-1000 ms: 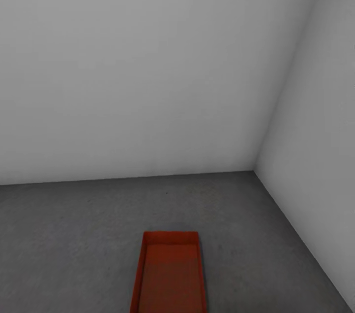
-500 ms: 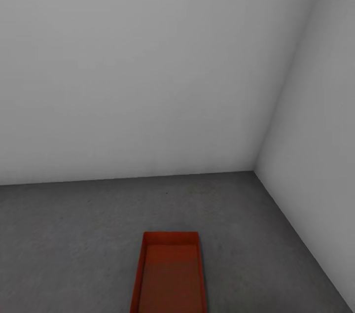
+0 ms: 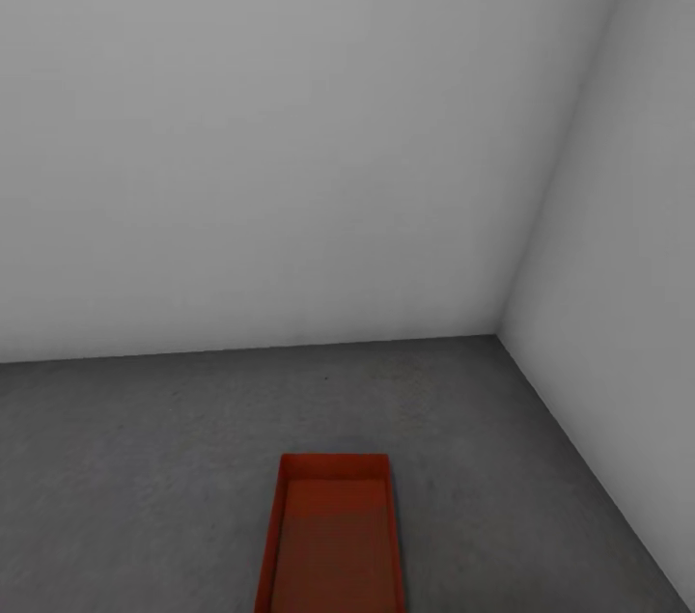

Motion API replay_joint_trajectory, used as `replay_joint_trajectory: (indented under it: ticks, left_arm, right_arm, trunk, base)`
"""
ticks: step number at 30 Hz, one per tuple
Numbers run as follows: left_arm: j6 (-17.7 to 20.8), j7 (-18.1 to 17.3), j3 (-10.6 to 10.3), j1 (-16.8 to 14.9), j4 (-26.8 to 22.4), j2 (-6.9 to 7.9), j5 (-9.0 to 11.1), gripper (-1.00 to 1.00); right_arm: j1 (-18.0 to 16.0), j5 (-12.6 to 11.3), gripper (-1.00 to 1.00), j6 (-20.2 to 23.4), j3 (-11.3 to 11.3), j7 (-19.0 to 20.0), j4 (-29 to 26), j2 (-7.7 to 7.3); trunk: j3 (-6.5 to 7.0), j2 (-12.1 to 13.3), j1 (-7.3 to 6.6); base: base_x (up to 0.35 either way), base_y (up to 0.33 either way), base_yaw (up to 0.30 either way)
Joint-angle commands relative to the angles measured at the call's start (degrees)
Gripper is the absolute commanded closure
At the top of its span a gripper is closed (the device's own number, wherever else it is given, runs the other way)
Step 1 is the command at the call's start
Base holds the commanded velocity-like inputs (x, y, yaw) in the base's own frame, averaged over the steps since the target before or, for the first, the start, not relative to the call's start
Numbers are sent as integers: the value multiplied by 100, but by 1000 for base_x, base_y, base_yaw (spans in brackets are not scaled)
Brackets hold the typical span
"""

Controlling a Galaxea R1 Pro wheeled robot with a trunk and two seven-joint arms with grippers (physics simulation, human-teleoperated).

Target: Move the two storage containers from the living room to the garage. In the garage, place one container on the floor and stack the other container on top of it (either order is fine).

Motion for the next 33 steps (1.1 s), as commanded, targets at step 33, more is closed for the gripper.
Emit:
replay_joint_trajectory:
  ticks: [33]
  left_arm:
    - [18, 19, 28, -3, -2, -15, 57, -100]
  right_arm:
    - [-5, -98, -100, -29, 42, -10, 10, 2]
  trunk:
    - [14, -3, 0]
  base:
    - [0, 0, -148]
